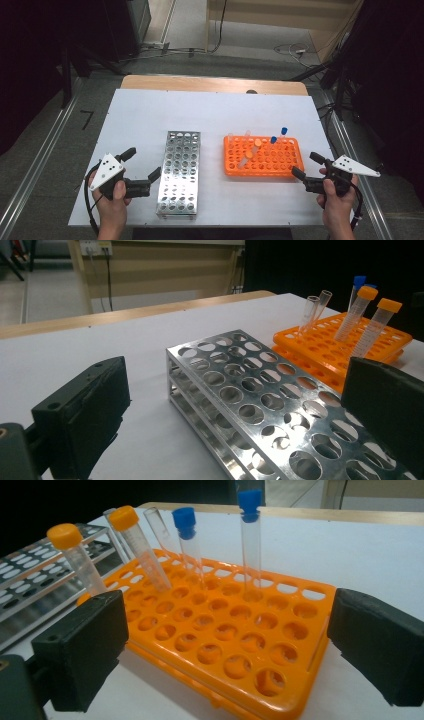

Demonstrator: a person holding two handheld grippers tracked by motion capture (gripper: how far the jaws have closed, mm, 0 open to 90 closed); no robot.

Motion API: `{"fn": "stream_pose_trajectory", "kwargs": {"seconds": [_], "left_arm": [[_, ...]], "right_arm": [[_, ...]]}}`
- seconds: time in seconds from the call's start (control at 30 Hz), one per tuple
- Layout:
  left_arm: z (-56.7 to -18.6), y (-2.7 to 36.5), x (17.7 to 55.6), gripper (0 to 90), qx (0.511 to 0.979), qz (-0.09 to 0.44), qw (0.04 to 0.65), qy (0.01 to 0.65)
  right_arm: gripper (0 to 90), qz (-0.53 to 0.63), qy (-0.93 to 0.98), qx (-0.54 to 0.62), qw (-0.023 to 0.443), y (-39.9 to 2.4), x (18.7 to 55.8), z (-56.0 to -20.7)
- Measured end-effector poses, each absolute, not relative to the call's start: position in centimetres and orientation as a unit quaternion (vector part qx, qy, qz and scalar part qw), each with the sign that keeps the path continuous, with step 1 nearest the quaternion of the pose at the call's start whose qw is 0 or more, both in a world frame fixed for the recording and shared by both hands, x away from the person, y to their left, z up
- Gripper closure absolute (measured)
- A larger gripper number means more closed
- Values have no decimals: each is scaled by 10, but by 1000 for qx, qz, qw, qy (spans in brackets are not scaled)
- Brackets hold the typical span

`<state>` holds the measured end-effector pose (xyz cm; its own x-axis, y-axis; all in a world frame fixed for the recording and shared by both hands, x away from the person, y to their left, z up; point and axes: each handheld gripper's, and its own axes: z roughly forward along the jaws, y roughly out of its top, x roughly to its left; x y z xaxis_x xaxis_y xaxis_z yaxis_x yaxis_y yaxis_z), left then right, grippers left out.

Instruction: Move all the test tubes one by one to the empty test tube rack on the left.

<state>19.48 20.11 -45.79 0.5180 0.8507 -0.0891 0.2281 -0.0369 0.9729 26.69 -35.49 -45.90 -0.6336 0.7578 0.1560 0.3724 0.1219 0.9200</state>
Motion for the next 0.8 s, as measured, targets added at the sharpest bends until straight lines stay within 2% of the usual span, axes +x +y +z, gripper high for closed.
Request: {"fn": "stream_pose_trajectory", "kwargs": {"seconds": [0.27,0.3,0.4,0.43,0.6,0.63,0.8], "left_arm": [[-455,194,193,1,667,271,564,405],[-455,193,193,0,667,270,564,404],[-454,189,193,1,669,269,565,402],[-454,188,193,1,670,266,565,401],[-453,182,194,0,674,262,564,398],[-453,181,195,1,674,261,565,397],[-453,178,195,1,677,256,563,399]], "right_arm": [[64,535,746,362,161,-330,263,-456],[107,536,748,358,157,-322,262,-455],[141,537,749,356,152,-314,261,-455],[187,539,751,354,143,-306,262,-455],[260,541,755,349,123,-290,266,-458],[306,540,759,343,119,-282,268,-459],[393,535,770,332,107,-263,271,-465]]}}
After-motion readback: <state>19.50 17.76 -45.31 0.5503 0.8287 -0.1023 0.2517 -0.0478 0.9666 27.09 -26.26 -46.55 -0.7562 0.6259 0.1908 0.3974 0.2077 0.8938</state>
